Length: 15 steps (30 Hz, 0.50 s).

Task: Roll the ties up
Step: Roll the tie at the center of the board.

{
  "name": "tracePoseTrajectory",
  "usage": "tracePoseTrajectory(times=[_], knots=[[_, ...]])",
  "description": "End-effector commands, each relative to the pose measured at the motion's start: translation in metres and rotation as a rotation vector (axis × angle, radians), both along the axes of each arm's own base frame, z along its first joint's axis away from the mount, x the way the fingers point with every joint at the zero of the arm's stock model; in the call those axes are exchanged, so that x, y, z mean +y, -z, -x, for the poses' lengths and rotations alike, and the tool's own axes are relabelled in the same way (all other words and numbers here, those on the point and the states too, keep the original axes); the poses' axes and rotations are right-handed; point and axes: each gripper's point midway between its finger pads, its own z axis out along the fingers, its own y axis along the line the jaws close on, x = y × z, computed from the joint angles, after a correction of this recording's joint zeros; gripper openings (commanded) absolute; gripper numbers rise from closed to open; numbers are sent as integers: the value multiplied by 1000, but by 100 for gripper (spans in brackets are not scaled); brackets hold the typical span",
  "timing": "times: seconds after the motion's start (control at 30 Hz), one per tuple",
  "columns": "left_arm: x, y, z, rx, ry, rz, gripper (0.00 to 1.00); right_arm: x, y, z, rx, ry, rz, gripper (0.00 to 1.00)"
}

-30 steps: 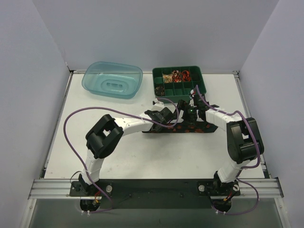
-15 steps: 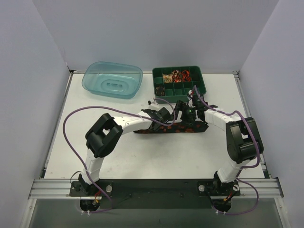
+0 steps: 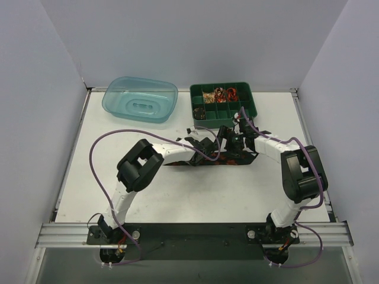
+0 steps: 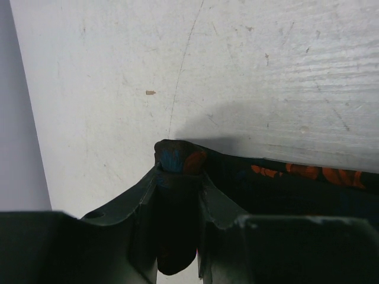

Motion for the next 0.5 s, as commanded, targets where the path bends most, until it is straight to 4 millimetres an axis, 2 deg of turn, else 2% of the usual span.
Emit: tracePoseTrajectory(times=[0.0, 0.17, 0.33, 0.47], knots=[[-18, 23, 4, 36, 16, 6, 3, 11, -10, -7, -32, -35, -24, 80], [-27, 47, 15, 96, 31, 75, 4, 10, -9, -7, -31, -35, -17, 81], [-53, 63, 23, 173, 83, 255, 7, 9, -6, -6, -22, -37, -13, 81], [-64, 62, 26, 205, 107, 353, 17, 10, -7, -6, -22, -37, -13, 80]])
